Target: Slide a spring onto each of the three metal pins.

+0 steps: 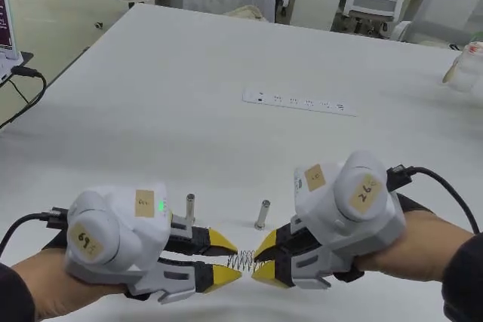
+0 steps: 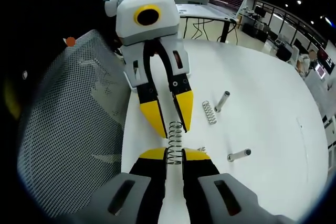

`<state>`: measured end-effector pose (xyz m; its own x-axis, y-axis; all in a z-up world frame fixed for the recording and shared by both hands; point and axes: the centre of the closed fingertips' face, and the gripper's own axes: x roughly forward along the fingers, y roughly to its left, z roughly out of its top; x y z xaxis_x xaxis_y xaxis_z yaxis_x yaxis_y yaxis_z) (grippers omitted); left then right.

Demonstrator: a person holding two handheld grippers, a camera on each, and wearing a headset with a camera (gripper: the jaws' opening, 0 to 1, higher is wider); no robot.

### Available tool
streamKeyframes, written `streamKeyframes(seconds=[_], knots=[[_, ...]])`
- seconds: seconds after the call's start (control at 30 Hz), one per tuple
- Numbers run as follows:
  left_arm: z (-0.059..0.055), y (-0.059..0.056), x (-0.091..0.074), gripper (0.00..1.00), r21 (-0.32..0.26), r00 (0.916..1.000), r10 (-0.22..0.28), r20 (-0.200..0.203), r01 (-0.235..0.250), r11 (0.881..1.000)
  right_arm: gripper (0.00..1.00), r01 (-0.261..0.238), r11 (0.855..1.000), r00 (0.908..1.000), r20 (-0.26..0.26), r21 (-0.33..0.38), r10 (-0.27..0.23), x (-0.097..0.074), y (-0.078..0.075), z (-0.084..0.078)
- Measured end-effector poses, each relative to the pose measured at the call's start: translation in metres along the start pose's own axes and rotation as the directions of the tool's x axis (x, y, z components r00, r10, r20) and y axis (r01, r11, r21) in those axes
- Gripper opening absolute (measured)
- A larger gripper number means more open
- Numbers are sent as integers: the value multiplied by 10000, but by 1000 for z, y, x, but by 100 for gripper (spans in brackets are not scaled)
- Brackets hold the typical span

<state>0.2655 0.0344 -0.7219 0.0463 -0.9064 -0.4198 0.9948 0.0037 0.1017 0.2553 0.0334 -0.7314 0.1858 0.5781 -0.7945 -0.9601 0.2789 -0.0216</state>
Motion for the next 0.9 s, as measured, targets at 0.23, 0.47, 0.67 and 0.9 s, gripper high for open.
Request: streamKeyframes(seconds=[0.23, 0.47, 0.67, 0.9], knots=[[-4, -4, 1, 4, 352, 9996, -157, -236, 166, 9992, 8, -208, 9997, 9998, -17, -120, 208, -2, 4, 0], [-3, -6, 0, 3, 390, 9995, -261, -182, 267, 9989, 8, -293, 9996, 9994, 156, -65, 294, -7, 6, 4], [-2, -6, 0, 3, 373, 9996, -245, -117, 250, 9990, 8, -242, 9997, 9991, 352, -63, 245, -13, 4, 12], [-2, -7, 0, 3, 416, 9996, -257, -107, 261, 9988, 8, -229, 9997, 9983, 538, -107, 234, -15, 5, 21]])
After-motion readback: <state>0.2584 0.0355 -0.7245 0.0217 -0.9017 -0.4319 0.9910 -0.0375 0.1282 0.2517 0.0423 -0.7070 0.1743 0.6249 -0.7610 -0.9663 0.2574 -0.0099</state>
